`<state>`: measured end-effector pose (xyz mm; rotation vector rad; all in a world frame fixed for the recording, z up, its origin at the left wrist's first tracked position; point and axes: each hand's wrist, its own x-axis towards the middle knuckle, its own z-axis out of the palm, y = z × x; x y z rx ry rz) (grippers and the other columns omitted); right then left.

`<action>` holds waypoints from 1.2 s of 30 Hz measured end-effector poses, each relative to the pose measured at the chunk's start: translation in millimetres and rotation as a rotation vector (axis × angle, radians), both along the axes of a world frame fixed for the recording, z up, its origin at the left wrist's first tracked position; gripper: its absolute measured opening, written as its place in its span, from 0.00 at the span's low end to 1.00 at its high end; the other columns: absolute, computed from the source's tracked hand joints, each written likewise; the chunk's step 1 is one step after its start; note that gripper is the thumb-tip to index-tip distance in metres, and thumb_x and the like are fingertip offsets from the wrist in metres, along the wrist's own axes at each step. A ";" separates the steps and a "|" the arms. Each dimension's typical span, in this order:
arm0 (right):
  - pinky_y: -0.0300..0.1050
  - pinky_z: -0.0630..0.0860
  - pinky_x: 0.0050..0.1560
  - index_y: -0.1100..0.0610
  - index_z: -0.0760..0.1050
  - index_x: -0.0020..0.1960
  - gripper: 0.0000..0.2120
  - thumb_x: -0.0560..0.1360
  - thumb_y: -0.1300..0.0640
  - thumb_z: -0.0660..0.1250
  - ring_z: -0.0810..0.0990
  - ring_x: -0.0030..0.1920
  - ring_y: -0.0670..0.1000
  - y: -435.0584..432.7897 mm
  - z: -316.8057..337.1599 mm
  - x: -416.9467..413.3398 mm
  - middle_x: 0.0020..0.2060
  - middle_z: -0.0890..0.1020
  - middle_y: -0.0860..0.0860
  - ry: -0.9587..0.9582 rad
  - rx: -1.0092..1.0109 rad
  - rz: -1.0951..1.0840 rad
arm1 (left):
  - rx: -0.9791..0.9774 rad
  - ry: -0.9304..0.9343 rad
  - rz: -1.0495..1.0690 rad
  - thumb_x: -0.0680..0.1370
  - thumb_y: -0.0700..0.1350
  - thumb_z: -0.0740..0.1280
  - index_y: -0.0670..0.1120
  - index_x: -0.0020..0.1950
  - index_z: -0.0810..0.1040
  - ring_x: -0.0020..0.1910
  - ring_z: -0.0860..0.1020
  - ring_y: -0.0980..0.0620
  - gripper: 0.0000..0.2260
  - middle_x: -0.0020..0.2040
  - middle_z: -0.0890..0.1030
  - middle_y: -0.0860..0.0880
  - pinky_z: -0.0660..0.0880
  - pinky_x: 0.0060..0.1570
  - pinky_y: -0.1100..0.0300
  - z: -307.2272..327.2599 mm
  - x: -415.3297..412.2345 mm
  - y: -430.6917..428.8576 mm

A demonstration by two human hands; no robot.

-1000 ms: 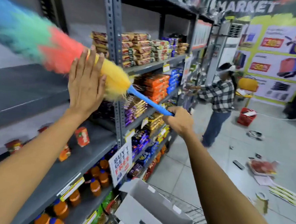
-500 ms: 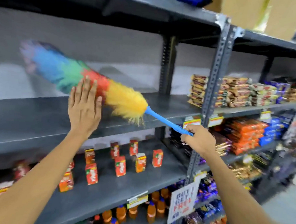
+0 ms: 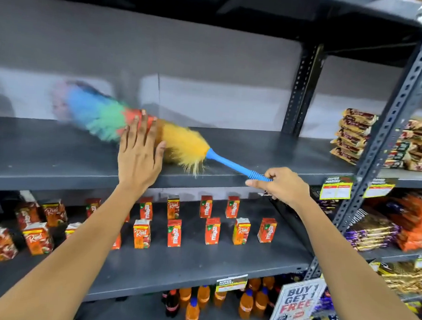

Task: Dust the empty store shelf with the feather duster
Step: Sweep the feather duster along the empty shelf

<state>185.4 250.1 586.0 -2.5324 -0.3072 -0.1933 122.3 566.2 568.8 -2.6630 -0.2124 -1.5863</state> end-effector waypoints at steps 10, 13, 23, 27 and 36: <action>0.45 0.68 0.39 0.55 0.75 0.39 0.26 0.71 0.31 0.62 0.78 0.40 0.54 9.8 23.8 4.4 0.34 0.80 0.52 -0.142 -0.352 0.126 | -0.026 0.035 0.001 0.81 0.56 0.46 0.42 0.76 0.55 0.75 0.50 0.44 0.27 0.76 0.54 0.40 0.44 0.72 0.51 -2.0 0.9 -0.2; 0.46 0.70 0.43 0.51 0.72 0.42 0.12 0.73 0.42 0.65 0.78 0.44 0.55 13.7 30.9 6.3 0.39 0.80 0.50 -0.106 -0.397 0.125 | -0.036 0.042 0.003 0.81 0.56 0.46 0.42 0.75 0.56 0.75 0.51 0.43 0.27 0.76 0.55 0.39 0.46 0.72 0.50 -1.7 0.8 -0.4; 0.44 0.68 0.37 0.34 0.64 0.70 0.19 0.81 0.47 0.55 0.77 0.46 0.51 61.1 8.2 -20.3 0.45 0.79 0.46 -0.434 -0.428 0.389 | -0.059 0.046 -0.014 0.81 0.57 0.46 0.41 0.76 0.55 0.75 0.50 0.43 0.28 0.76 0.53 0.39 0.44 0.72 0.51 -1.2 0.5 1.9; 0.46 0.71 0.42 0.33 0.62 0.70 0.19 0.81 0.48 0.54 0.78 0.50 0.53 35.8 9.9 -11.3 0.44 0.79 0.47 -0.457 -0.524 0.292 | -0.060 0.051 -0.018 0.81 0.57 0.46 0.41 0.76 0.55 0.75 0.50 0.43 0.28 0.76 0.53 0.39 0.46 0.72 0.50 -1.1 0.0 2.2; 0.50 0.73 0.52 0.38 0.62 0.72 0.23 0.80 0.56 0.55 0.77 0.59 0.58 15.4 37.9 3.8 0.61 0.79 0.52 -0.395 -0.503 0.012 | -0.047 0.104 0.020 0.81 0.57 0.45 0.41 0.76 0.56 0.75 0.52 0.41 0.29 0.76 0.54 0.39 0.49 0.71 0.47 -1.7 1.7 1.9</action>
